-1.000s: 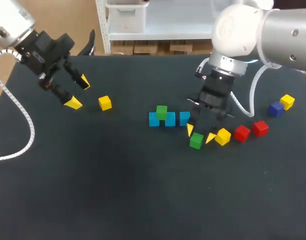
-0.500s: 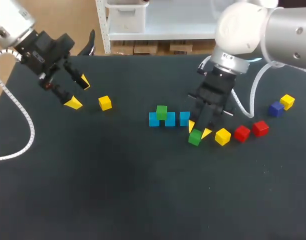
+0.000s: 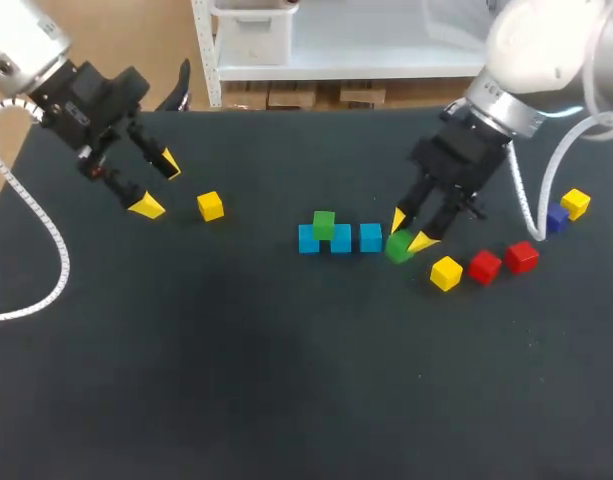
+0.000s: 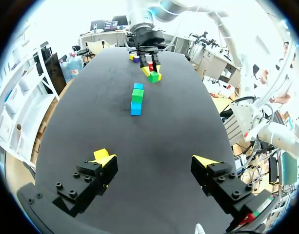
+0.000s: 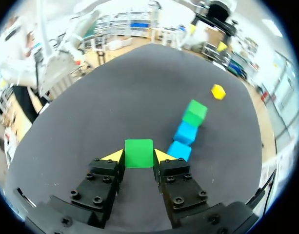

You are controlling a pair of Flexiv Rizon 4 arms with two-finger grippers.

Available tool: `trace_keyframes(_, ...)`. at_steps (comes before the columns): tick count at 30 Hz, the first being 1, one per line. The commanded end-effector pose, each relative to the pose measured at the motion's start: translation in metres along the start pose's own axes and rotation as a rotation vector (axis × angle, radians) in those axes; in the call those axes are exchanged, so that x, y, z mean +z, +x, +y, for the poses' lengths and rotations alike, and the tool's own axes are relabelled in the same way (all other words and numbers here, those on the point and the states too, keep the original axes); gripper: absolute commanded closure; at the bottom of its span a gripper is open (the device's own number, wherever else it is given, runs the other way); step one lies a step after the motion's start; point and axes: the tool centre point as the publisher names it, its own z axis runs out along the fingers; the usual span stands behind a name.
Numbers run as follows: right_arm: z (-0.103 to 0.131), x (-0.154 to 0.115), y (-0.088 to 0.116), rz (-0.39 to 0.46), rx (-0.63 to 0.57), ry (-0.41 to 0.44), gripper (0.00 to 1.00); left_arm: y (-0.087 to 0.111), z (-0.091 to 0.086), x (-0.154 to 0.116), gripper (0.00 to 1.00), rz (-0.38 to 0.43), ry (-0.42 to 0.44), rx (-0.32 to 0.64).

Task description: Place the blue cubes, place green cubes on the blue cubes, place the yellow cubes on the green cubes, then place the red cubes on the yellow cubes, and place purple cube on the red cubes.

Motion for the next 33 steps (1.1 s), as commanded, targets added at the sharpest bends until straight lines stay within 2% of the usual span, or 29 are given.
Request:
trace_keyframes(1,0.008,-0.008,-0.002,0.009,0.159,0.254,1.0,0.0,0.001,0.0,0.0,0.0,0.001,0.002)
trace_keyframes(4,0.004,-0.013,-0.001,-0.018,0.217,0.312,1.0,0.0,0.001,0.0,0.0,0.0,0.001,0.002)
trace_keyframes(6,0.0,-0.014,0.001,-0.095,0.255,0.322,1.0,0.0,0.001,0.0,0.0,0.0,0.001,0.002)
trace_keyframes(7,-0.001,-0.015,0.001,-0.12,0.251,0.319,1.0,0.0,0.001,0.0,0.0,0.0,0.001,0.002)
trace_keyframes(9,-0.004,-0.015,-0.001,-0.174,0.214,0.242,1.0,0.0,0.001,0.0,0.0,0.0,0.001,0.002)
trace_keyframes(33,-0.004,-0.015,-0.001,-0.174,0.214,0.242,1.0,0.0,0.001,0.0,0.0,0.0,0.001,0.002)
